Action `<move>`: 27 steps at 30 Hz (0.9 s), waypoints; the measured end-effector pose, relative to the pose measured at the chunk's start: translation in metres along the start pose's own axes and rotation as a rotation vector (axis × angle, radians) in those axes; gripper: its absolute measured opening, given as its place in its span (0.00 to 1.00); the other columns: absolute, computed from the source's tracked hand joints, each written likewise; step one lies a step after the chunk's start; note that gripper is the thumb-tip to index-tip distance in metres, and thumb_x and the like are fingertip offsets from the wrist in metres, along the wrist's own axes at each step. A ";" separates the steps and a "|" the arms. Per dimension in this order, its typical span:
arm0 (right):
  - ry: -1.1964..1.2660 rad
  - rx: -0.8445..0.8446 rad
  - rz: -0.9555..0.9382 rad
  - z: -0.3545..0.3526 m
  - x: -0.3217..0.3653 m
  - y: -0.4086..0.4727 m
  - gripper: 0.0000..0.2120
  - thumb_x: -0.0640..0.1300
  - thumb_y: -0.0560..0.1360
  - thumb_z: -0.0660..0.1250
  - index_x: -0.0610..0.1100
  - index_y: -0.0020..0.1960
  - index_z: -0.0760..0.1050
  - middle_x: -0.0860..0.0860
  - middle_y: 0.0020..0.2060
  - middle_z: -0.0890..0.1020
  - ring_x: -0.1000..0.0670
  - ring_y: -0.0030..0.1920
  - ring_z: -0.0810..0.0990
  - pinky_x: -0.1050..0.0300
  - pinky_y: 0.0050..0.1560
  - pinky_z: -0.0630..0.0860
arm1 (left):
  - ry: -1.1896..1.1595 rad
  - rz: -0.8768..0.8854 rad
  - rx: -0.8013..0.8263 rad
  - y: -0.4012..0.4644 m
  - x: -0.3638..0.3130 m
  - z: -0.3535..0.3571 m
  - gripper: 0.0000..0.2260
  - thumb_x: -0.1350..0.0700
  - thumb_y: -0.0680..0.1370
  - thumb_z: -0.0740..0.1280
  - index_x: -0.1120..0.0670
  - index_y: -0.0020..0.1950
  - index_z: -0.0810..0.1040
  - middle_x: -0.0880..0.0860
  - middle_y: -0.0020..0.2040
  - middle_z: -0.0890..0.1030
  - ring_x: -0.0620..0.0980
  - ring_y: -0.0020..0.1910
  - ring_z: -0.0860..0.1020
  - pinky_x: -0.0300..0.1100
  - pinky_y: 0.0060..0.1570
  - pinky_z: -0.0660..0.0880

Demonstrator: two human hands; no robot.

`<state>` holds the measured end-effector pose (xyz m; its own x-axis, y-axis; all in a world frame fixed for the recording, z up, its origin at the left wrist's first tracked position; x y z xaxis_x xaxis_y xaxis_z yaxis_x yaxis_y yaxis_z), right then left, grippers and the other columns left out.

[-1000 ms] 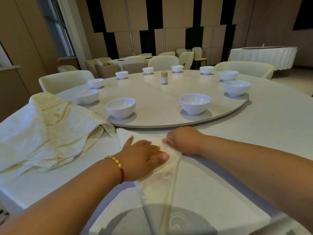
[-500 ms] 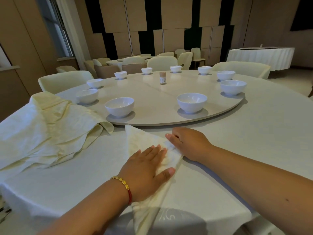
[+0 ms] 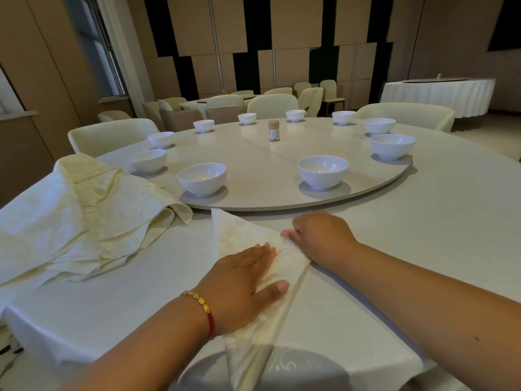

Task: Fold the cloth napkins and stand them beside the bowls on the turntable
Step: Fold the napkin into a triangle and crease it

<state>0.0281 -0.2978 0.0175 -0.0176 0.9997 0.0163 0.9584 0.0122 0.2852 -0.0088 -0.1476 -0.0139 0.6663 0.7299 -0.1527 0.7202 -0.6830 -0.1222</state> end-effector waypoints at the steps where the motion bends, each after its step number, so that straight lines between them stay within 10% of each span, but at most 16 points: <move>1: 0.064 -0.190 -0.021 -0.014 0.004 -0.005 0.20 0.63 0.79 0.51 0.47 0.46 0.69 0.52 0.42 0.73 0.49 0.47 0.74 0.55 0.41 0.67 | 0.024 0.000 -0.002 0.000 0.000 0.003 0.32 0.34 0.78 0.44 0.45 0.78 0.41 0.42 0.78 0.42 0.40 0.76 0.41 0.36 0.71 0.39; 4: 0.582 -0.351 -0.235 -0.037 0.024 -0.023 0.36 0.71 0.74 0.43 0.46 0.62 0.72 0.53 0.55 0.76 0.54 0.56 0.73 0.60 0.53 0.70 | 0.036 -0.001 -0.029 0.001 0.000 0.004 0.31 0.35 0.79 0.45 0.45 0.78 0.42 0.42 0.78 0.42 0.40 0.76 0.42 0.36 0.71 0.39; 8: 0.935 0.198 -0.263 -0.003 0.047 -0.042 0.29 0.68 0.75 0.46 0.61 0.74 0.57 0.69 0.69 0.63 0.69 0.68 0.60 0.70 0.68 0.57 | 0.045 0.027 -0.061 0.002 0.001 0.005 0.32 0.33 0.77 0.44 0.45 0.79 0.45 0.44 0.79 0.47 0.41 0.77 0.47 0.40 0.75 0.46; 14: 0.545 0.520 -0.258 0.016 0.030 -0.048 0.41 0.68 0.69 0.38 0.51 0.79 0.43 0.59 0.77 0.45 0.66 0.72 0.42 0.68 0.71 0.40 | -0.113 0.026 -0.019 0.005 0.007 0.001 0.25 0.42 0.82 0.46 0.44 0.78 0.46 0.42 0.78 0.47 0.38 0.76 0.45 0.33 0.71 0.41; 27: 0.174 0.532 -0.367 0.022 0.035 -0.050 0.45 0.71 0.65 0.33 0.51 0.78 0.35 0.57 0.76 0.35 0.65 0.69 0.33 0.67 0.69 0.33 | 0.034 -0.201 -0.011 0.027 0.079 -0.006 0.25 0.45 0.83 0.43 0.48 0.79 0.42 0.47 0.79 0.42 0.44 0.77 0.42 0.46 0.75 0.41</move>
<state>-0.0143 -0.2625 -0.0178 -0.3720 0.9114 0.1759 0.8906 0.4038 -0.2093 0.0648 -0.1085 -0.0233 0.5151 0.8521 -0.0929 0.8411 -0.5234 -0.1361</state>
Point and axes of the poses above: each hand's wrist, its own y-axis towards the middle knuckle, its own z-axis out of the palm, x = y × z, the point moved 7 cm from there along y, towards the middle knuckle
